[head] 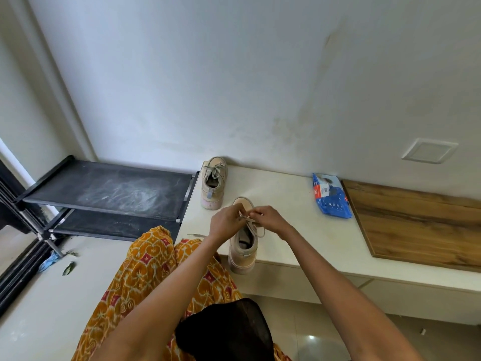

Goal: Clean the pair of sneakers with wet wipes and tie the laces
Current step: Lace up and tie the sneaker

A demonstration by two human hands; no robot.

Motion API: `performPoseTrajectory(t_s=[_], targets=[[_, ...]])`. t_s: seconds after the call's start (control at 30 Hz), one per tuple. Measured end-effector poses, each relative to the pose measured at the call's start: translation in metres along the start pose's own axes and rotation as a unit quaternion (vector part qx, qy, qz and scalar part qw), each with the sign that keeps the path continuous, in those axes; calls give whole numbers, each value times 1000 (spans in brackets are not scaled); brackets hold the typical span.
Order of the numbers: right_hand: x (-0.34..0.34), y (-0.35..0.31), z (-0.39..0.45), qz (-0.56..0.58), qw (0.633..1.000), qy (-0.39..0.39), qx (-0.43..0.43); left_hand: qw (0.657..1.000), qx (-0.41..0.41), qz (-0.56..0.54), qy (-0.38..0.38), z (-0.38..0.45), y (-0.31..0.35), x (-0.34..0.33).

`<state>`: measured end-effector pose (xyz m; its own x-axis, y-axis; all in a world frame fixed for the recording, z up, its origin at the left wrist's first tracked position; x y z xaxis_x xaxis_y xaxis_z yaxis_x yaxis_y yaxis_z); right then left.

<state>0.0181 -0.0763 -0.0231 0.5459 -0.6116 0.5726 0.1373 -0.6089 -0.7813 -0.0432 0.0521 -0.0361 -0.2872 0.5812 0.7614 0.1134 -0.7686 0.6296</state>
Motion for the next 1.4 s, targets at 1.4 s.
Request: performPoseTrajectory(t_s=[1.4], targets=[[-15, 30, -21, -5, 973, 218, 75, 980, 149, -133, 22, -7, 3, -10]])
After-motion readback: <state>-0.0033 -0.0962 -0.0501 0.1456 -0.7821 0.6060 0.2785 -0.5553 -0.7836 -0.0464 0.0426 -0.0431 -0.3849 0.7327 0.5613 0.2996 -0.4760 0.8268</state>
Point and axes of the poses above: each hand's wrist, its own z-axis towards the middle knuckle, its own x-axis out of the back of the hand, y = z × x, the point moved 4 cm from there along z, towards the middle knuckle, and after that the axes turned 2 degrees about y, right-handed, at the moved point
